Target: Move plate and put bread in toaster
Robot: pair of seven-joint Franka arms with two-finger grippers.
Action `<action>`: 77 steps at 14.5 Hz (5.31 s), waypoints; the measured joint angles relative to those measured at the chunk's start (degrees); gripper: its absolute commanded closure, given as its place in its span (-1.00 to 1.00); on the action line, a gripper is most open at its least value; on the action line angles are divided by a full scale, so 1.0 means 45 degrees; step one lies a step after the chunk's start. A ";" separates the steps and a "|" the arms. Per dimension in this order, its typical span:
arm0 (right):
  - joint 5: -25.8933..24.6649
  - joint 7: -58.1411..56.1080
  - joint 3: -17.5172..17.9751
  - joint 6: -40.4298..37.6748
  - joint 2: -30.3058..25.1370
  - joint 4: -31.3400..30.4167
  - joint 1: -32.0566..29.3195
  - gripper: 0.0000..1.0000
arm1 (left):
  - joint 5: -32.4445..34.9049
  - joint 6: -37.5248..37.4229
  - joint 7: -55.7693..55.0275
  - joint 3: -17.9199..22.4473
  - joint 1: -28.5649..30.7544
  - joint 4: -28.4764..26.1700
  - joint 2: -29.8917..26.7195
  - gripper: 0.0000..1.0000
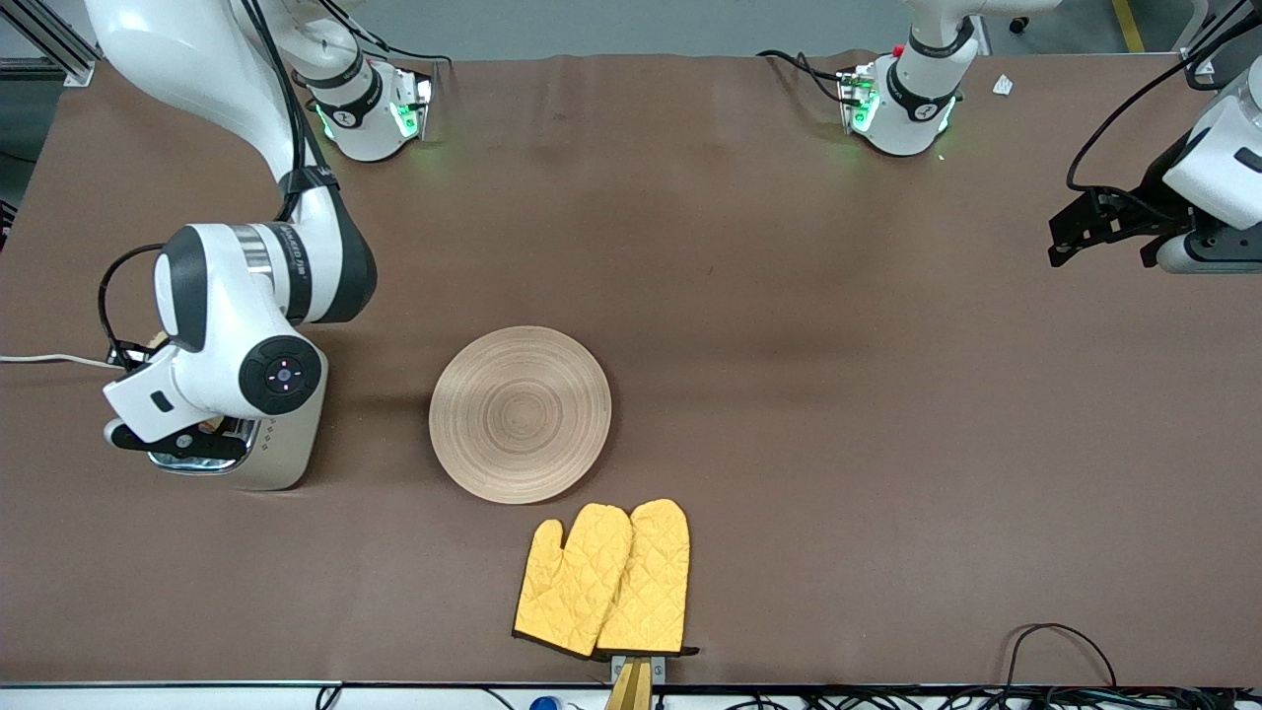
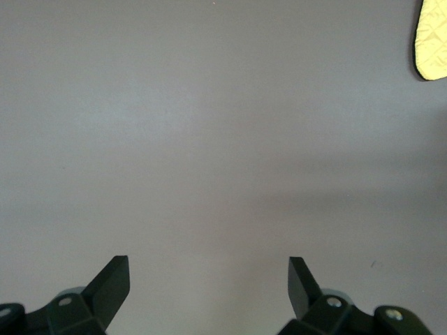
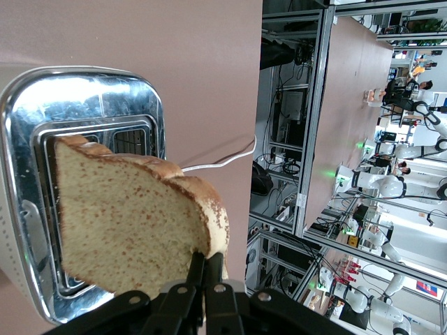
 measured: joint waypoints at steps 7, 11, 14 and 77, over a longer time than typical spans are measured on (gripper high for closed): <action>-0.0012 -0.0006 0.0025 0.0104 0.0417 -0.0029 -0.0021 1.00 | 0.0000 0.0000 -0.0001 -0.0005 0.0000 0.0000 0.0000 -1.00; -0.0016 -0.0030 0.0023 0.0104 0.0436 -0.0177 -0.0021 1.00 | 0.0000 0.0000 -0.0001 -0.0005 0.0000 0.0001 0.0000 -1.00; -0.0016 -0.0034 0.0024 0.0070 0.0435 -0.0399 -0.0021 1.00 | -0.0001 0.0000 -0.0001 -0.0005 0.0000 0.0001 0.0000 -1.00; 0.8042 -0.0868 0.0074 0.0543 -0.5118 -0.0417 -0.2183 -1.00 | -0.0001 0.0116 -0.1070 -0.0547 -0.0011 0.0104 0.0000 -1.00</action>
